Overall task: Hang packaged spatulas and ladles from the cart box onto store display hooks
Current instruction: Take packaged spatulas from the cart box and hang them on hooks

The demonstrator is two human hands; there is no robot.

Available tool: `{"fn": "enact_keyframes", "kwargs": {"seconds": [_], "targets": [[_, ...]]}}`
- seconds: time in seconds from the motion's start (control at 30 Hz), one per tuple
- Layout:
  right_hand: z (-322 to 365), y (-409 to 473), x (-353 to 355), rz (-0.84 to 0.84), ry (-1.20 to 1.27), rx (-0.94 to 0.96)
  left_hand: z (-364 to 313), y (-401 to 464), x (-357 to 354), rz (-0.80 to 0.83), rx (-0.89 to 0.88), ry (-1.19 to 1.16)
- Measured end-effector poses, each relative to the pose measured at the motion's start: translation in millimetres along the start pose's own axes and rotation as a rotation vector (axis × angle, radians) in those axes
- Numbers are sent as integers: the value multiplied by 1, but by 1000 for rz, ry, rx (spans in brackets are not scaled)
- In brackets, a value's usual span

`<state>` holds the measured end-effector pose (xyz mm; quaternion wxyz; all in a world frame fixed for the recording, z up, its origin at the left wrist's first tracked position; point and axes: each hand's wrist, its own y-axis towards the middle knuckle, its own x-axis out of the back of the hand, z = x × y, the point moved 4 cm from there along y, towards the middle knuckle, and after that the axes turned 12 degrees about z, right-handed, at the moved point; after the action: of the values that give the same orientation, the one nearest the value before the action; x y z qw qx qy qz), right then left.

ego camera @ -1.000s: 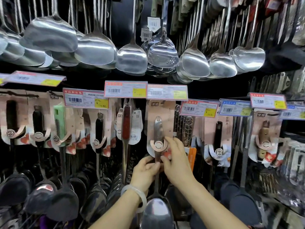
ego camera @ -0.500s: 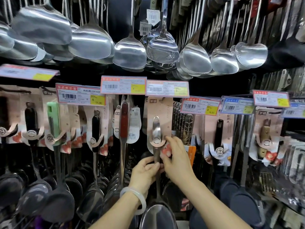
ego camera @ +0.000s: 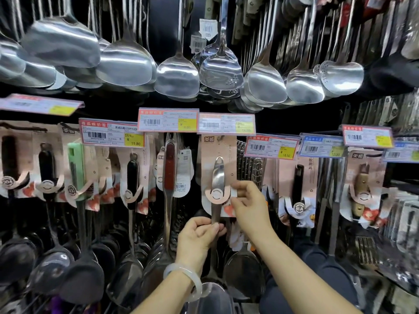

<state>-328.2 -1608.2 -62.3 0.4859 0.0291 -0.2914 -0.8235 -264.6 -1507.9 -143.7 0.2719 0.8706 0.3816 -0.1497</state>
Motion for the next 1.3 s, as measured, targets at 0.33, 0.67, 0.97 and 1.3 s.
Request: {"fn": "enact_keyframes", "kwargs": {"seconds": [0.33, 0.67, 0.97, 1.3], "targets": [[4, -5, 5, 81, -55, 9, -24, 1, -16, 50, -92, 126], [6, -16, -9, 137, 43, 36, -30, -3, -16, 21, -135, 161], [10, -15, -11, 22, 90, 48, -35, -6, -22, 27, -204, 207], [8, -12, -16, -20, 259, 27, -39, -3, -25, 18, -186, 315]]}}
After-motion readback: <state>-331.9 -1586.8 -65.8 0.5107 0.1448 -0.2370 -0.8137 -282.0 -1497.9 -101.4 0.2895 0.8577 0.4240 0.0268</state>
